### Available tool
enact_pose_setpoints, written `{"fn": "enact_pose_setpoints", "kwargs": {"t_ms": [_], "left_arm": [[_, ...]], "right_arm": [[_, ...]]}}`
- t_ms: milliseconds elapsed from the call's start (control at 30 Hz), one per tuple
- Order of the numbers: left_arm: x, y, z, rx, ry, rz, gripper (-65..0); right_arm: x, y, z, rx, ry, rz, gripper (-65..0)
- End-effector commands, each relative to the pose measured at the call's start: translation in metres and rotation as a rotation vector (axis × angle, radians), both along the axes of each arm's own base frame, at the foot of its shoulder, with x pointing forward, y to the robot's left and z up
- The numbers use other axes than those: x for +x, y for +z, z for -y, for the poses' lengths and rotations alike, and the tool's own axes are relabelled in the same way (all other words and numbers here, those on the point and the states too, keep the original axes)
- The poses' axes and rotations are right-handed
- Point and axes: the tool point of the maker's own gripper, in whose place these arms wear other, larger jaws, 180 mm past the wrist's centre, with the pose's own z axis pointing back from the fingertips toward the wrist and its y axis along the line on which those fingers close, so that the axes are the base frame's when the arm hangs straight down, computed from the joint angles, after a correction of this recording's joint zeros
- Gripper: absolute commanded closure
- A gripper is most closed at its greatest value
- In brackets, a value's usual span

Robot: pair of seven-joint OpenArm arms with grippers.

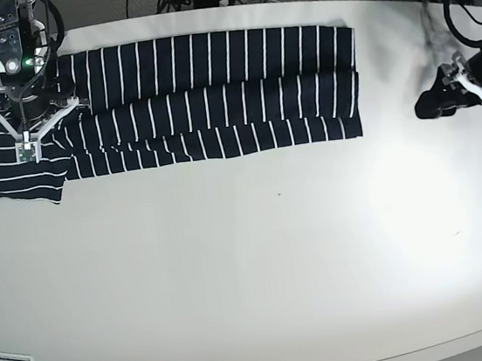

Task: Fold the T-shirt properly

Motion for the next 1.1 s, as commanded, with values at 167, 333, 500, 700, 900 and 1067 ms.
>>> {"fn": "enact_pose_setpoints", "kwargs": {"t_ms": [167, 333, 500, 700, 900, 1067], "left_arm": [[-0.012, 0.005, 0.028, -0.145, -0.04, 0.028, -36.0], [-0.026, -0.027, 0.027, -0.121, 0.058, -0.073, -36.1], [-0.031, -0.039, 0.034, -0.12, 0.068, -0.112, -37.7], [-0.042, -0.055, 0.071, -0.164, -0.031, -0.178, -37.7], [-0.052, -0.067, 0.115, -0.253, -0.078, -0.212, -37.7], [-0.057, -0.073, 0.141, -0.3, -0.106, -0.23, -37.7]], "right_arm": [[0.012, 0.04, -0.025, 0.028, 0.091, 0.081, -10.1], [0.016, 0.056, -0.037, 0.015, 0.172, 0.105, -19.9], [0.015, 0.056, -0.036, 0.016, 0.168, 0.102, -19.9], [0.014, 0.055, -0.036, 0.017, 0.167, 0.097, -19.9], [0.014, 0.055, -0.036, 0.016, 0.167, 0.097, -19.9], [0.014, 0.055, -0.036, 0.016, 0.168, 0.097, -19.9]]}}
